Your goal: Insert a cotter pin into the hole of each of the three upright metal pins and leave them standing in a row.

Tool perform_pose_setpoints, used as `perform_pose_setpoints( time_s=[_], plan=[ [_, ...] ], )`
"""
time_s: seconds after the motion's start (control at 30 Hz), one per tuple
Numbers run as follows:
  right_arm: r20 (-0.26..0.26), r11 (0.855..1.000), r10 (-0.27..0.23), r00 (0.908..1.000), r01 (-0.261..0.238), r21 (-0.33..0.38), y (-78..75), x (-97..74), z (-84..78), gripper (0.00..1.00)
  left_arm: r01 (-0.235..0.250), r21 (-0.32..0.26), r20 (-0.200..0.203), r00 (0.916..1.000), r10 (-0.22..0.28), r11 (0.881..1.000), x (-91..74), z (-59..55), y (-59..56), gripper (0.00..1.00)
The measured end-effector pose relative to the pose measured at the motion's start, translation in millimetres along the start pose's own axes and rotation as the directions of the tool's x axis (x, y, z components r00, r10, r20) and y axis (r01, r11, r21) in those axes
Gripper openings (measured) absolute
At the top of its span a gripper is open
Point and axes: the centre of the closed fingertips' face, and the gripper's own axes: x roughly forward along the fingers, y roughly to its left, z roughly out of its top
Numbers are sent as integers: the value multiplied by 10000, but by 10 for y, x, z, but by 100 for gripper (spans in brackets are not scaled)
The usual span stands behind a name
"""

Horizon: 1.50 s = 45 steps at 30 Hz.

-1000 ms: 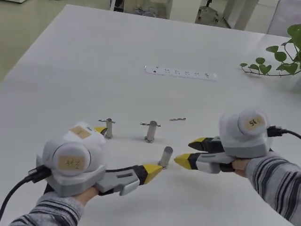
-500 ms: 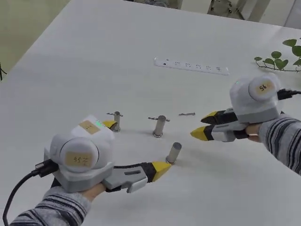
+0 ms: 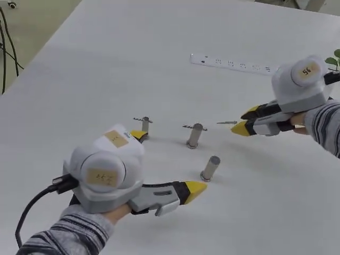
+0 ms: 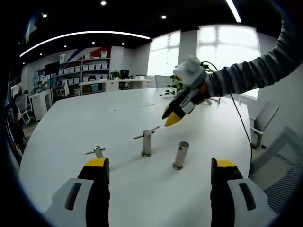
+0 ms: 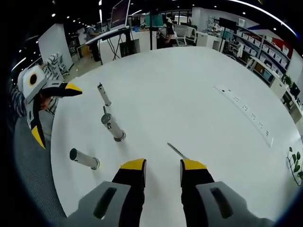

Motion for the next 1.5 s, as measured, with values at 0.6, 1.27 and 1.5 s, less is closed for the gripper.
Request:
perform_pose_setpoints(
  time_s=[0.6,1.27,1.5],
  plan=[
    [-1043,9966,42,9945,-127,-817,-419,355,-96,15,69,-109,-249,9997,-71,9999,5,-68,-15,87],
    [-1642,9926,447,9854,-624,-1043,-399,399,-174,4,111,-148,-405,9991,-117,9998,13,-104,-13,86],
    [-1957,9774,631,9786,-1002,-1861,-348,392,-167,1,110,-127,-425,9990,-115,9999,11,-105,-17,85]
  ],
)
